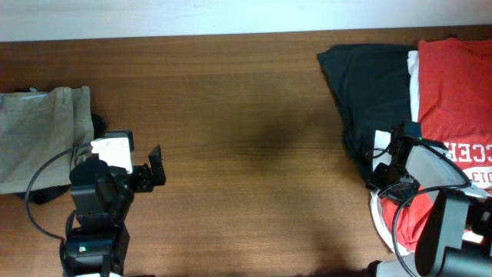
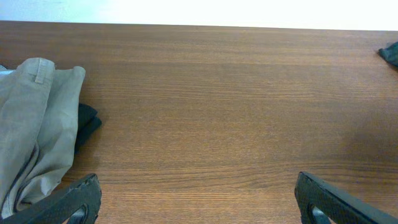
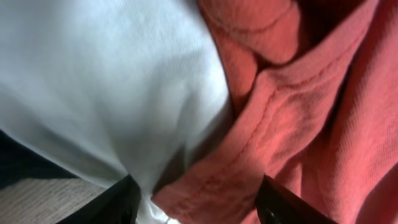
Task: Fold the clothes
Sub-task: 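Grasp the red T-shirt on the right pile with the right gripper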
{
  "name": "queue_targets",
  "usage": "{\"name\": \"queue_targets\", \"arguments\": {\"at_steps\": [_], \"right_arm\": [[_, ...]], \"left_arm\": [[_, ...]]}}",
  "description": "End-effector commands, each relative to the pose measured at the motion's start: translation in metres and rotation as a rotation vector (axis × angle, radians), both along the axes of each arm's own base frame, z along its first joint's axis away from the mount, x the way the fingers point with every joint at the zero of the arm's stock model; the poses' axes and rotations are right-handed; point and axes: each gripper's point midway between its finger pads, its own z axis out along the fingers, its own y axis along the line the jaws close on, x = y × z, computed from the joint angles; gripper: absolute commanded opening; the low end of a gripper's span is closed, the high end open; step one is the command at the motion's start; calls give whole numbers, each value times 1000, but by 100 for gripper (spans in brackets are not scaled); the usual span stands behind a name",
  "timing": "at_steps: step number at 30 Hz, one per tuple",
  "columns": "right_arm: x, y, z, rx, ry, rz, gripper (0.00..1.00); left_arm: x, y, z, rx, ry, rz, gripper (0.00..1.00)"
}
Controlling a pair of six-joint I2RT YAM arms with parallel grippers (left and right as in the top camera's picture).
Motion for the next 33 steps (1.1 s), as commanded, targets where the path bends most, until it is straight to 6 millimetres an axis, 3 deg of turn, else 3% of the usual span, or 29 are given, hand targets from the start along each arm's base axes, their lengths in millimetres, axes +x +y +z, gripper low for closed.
{"name": "queue_targets", "arguments": {"at_steps": [1,7,9,13,16,19,21,23,24,25,28,30,32,33], "right_arm": [[7,-2,14,-6,-43,-17,67],[6,-3,17,-12,-39,-17,66],[4,-8,18,-43,-29,-16,61],[9,-14,20,-56,-52,-28,61],[1,-21,20,-52,-34,-63,57],[0,-20,20,-43,-31,-65,38],[1,-14,19,-7,-39,-67,38],[1,-12,21,4,-36,-68,25],[3,-12,25,3,-39,-68,14],[5,-12,30,7,-48,-68,10],[14,-13,57,-2,-109,-67,7],[31,-9,92,29,-189,22,4],[56,3,139,92,-316,193,4],[77,16,173,143,-442,334,4]], "left_arm": [[3,-1,14,1,-35,-10,99],[3,-1,14,1,-35,-11,99],[3,-1,14,1,-35,-11,99],[3,-1,14,1,-35,-11,99],[3,-1,14,1,-35,-11,99],[4,-1,13,1,-35,-10,99],[4,-1,13,1,-35,-11,99],[4,-1,13,1,-36,-10,99],[4,-1,13,1,-36,-10,99],[4,-1,13,1,-36,-10,99],[6,-1,18,2,-55,-11,99],[8,-1,22,4,-73,-10,99],[9,-1,24,4,-82,-11,99],[10,-1,25,5,-88,-11,99]]}}
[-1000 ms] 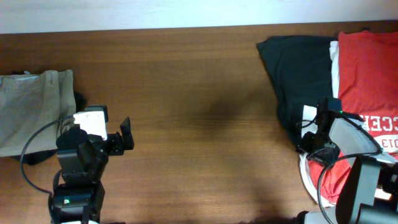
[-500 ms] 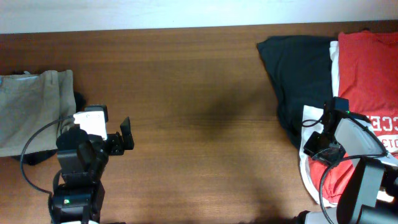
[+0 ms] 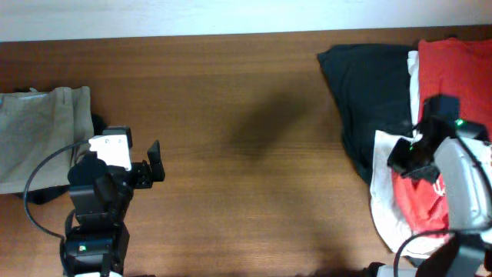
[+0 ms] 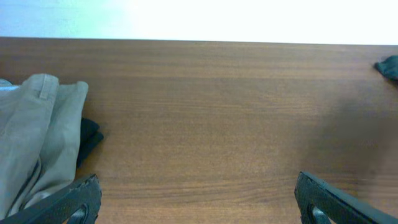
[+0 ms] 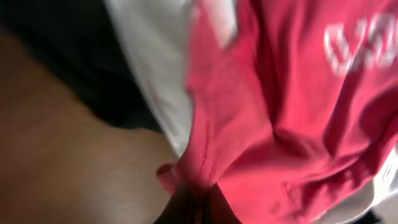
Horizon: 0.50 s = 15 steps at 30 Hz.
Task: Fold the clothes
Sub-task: 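Grasp the red T-shirt on the right pile with the right gripper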
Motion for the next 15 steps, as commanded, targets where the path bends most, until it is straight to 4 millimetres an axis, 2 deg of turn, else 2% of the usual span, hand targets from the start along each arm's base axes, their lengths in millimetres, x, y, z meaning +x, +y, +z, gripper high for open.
{"name": "queue_targets", "arguments": {"at_steps": [1,2,4,5,6,8,10,11,12,14,15], "right_arm": [[54,37,94,123,-357,352,4],[66,62,122,227,-478,453,4],[86,123,197,387,-737,667,4],[88,144,219,412,-802,745,4],[91,188,249,445,-889,861,4],[88,237,267,482,-960,998,4],[74,300,271,539,-988,1166,4],[70,322,267,553,-982,1215,4],[70,341,258,542,-962,1244,5],[85,375,223,458,-897,1264,5],[92,387,208,451,-876,1275,10]], "left_arm": [[3,-1,14,2,-39,-11,99],[3,-1,14,2,-39,-10,99],[3,-1,14,1,-39,-11,99],[3,-1,14,1,-38,-11,99],[3,-1,14,2,-38,-10,99],[3,-1,14,2,-38,-11,99],[3,-1,14,2,-38,-11,99],[3,-1,14,2,-38,-11,99],[3,-1,14,1,-38,-11,99],[3,-1,14,1,-38,-11,99],[3,-1,14,1,-38,-11,99]]}}
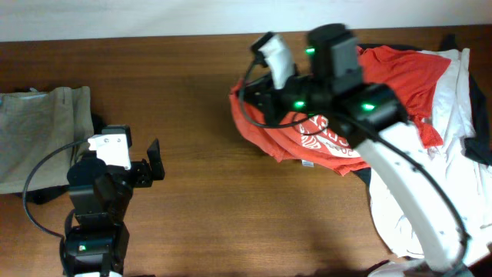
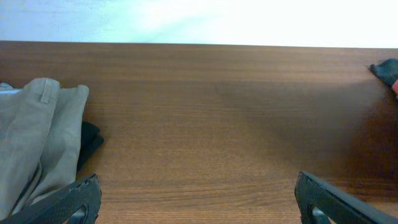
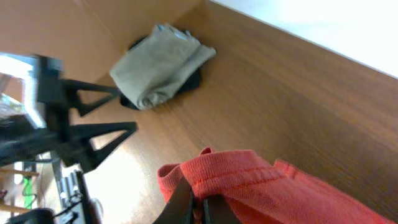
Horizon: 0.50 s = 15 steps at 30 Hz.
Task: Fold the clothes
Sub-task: 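Grasp the red T-shirt on the right pile with the right gripper, then grasp the shirt's far edge with the left gripper and pull it left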
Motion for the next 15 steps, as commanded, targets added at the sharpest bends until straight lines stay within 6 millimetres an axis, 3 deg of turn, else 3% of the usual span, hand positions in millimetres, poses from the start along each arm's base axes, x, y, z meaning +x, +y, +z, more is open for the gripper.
{"name": "queue_targets", "arguments": {"at_steps": [1,2,3,5,7,9,12,13,15], "right_arm": [[22,20,-26,-54,-8,-23,45],[30,19,-34,-65,1,-39,86],[34,14,-36,-74,-1,-59,99],[56,-27,-43,-142,10,-198,99],[67,-109,-67,-222,173,-412,99],[58,-174,-89,-255,352,-559,99],[41,-229,-104,-273,506,-676,99],[36,-243,-107,-274,541,-708,99],[29,-256,-110,-275,580,-738,99]], "left_arm": [[1,-1,11,1,-26,-11,99],[1,-2,11,1,-25,-11,99],[2,-2,11,0,-28,-11,99],[2,-8,12,-16,-30,-47,99],[5,-32,5,-121,0,-153,99],[16,-57,-20,-209,91,-263,99],[34,-105,-67,-383,262,-319,99],[37,-129,-93,-464,362,-312,99],[33,-172,-134,-529,503,-335,99]]}}
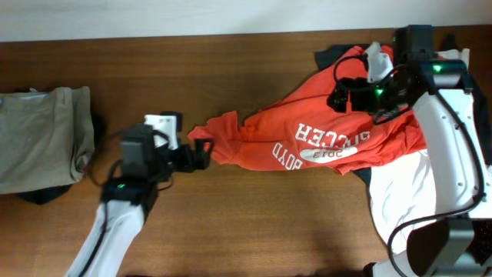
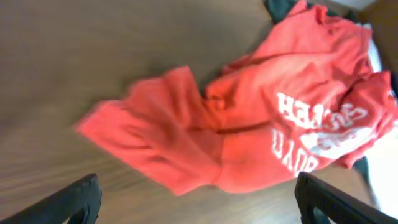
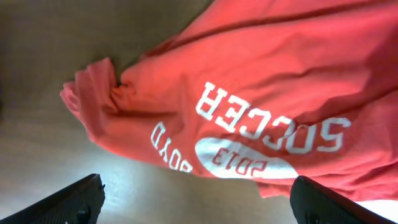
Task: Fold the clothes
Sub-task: 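Grasp the shirt's far edge with the left gripper and pull it left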
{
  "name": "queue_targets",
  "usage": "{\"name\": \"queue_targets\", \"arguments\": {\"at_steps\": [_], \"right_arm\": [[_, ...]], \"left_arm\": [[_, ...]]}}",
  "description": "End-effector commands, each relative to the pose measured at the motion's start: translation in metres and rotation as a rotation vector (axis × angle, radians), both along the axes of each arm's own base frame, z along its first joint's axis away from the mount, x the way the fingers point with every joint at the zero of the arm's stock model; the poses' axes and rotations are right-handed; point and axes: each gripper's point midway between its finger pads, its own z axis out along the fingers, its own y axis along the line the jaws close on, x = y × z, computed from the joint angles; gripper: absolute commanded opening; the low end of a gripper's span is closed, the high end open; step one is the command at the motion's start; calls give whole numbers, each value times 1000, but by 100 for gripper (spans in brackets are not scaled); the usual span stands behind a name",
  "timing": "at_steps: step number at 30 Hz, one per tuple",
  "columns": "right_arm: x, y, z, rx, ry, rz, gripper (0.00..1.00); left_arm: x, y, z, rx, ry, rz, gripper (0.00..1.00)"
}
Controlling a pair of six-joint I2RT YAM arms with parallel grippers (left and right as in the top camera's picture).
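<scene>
A red T-shirt point(image 1: 323, 142) with white lettering lies crumpled across the middle and right of the table, print up. Its left end shows in the left wrist view as bunched red fabric point(image 2: 186, 143). My left gripper point(image 1: 201, 148) stands open just at that left end, with nothing between its fingers point(image 2: 84, 200). My right gripper point(image 1: 344, 92) hangs open over the shirt's upper right part. The right wrist view looks down on the shirt's lettering point(image 3: 261, 124), with nothing in the jaws.
A folded khaki garment point(image 1: 42, 135) lies at the far left on something dark point(image 1: 98, 123). At the right are a white garment point(image 1: 400, 204) partly under the red shirt and a black garment point(image 1: 329, 55) at the back. The table point(image 1: 231, 69) is brown wood.
The right gripper, then shut on the red shirt above the table's middle, is now open and further right. The shirt lies on the table. The left gripper has moved right to its left end.
The right gripper was open around the red shirt's edge on the pile at the right, then shut on it. It then held the shirt over the middle of the table. Now the shirt lies spread there, released, with the left gripper beside it.
</scene>
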Motion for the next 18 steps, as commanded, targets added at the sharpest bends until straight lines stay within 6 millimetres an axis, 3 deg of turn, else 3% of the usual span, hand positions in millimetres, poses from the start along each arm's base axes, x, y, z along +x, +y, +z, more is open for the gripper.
{"name": "queue_targets", "arguments": {"at_steps": [1,3,5,6,7,8,10,12,14,15,16,17,18], "right_arm": [[-6,-13,11,0,-10,-41,99],[-7,-13,11,0,-7,-41,99],[-9,-12,10,1,3,-41,99],[-9,-12,10,1,4,-41,99],[-10,-12,10,1,6,-41,99],[-11,-12,9,1,12,-41,98],[-13,-17,7,-26,24,-52,99],[-16,-25,3,-74,42,-69,99],[-16,-26,3,-78,43,-70,99],[-16,-26,3,-77,43,-70,99],[-16,-26,3,-77,43,-70,99],[-16,-26,3,-77,43,-70,99],[-16,-26,3,-77,44,-70,99]], "left_arm": [[-10,-54,-46,-113,208,-29,99],[-14,-82,-79,-179,339,12,99],[-18,-96,-103,-199,413,37,99],[-13,-96,-109,-182,390,51,80],[2,-88,-112,-147,326,110,37],[18,-79,-107,-121,250,162,0],[62,-61,-64,-63,18,125,0],[104,-9,-7,5,-102,212,0],[144,72,54,38,-200,372,0],[164,136,91,74,-294,538,0],[172,173,106,90,-337,625,13],[175,187,107,93,-341,651,54],[175,200,100,100,-325,675,76]]}}
